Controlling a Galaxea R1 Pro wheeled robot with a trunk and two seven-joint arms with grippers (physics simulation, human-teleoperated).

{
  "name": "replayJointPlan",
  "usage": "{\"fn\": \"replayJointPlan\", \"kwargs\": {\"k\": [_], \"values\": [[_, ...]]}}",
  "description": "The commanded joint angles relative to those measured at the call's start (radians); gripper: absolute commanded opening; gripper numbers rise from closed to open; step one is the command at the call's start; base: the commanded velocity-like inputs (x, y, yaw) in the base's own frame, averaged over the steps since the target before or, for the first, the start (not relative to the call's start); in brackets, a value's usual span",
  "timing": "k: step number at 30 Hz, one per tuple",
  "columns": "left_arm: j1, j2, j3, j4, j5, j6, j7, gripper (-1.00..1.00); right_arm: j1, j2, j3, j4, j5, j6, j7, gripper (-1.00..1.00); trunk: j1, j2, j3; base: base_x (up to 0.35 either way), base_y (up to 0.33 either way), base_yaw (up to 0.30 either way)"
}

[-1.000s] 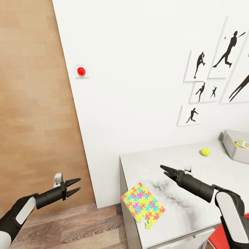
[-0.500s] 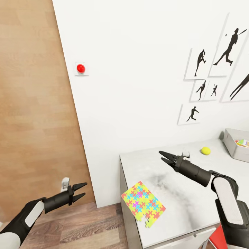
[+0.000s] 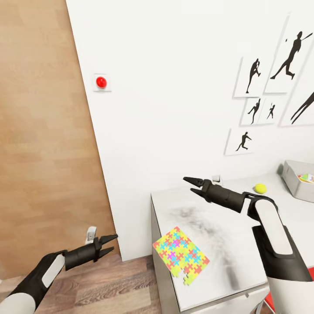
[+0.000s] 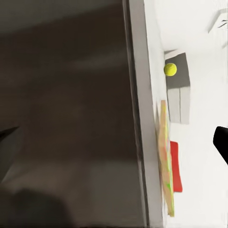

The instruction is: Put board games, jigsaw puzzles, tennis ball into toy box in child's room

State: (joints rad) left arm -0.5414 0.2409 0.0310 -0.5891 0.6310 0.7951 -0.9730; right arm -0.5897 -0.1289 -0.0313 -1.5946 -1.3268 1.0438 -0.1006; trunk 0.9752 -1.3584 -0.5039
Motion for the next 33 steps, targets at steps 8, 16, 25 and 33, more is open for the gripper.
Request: {"fn": "replayJointPlan", "kwargs": {"k": [8, 16, 25, 33], "values": [[-0.001, -0.103, 0.001, 0.0, -0.11, -0.048, -0.001, 1.0, -0.013, -0.007, 0.042, -0.001, -0.155, 0.001, -0.159, 1.0, 0.0, -0.001, -0.001, 0.0, 0.0, 0.0], [0.0, -0.127, 0.001, 0.025, -0.131, -0.066, -0.002, 1.0, -0.016, -0.038, 0.04, -0.001, -0.21, -0.002, -0.17, 1.0, 0.0, -0.001, -0.001, 0.0, 0.0, 0.0], [-0.001, -0.173, -0.021, 0.034, -0.131, -0.074, -0.009, 1.0, -0.014, -0.08, 0.04, -0.001, -0.295, -0.008, -0.174, 1.0, 0.0, -0.001, -0.001, 0.0, 0.0, 0.0], [-0.002, -0.199, -0.046, 0.03, -0.131, -0.075, -0.006, 1.0, -0.008, -0.083, 0.039, -0.001, -0.299, -0.007, -0.174, 1.0, 0.0, -0.001, -0.001, 0.0, -0.026, 0.0]]}}
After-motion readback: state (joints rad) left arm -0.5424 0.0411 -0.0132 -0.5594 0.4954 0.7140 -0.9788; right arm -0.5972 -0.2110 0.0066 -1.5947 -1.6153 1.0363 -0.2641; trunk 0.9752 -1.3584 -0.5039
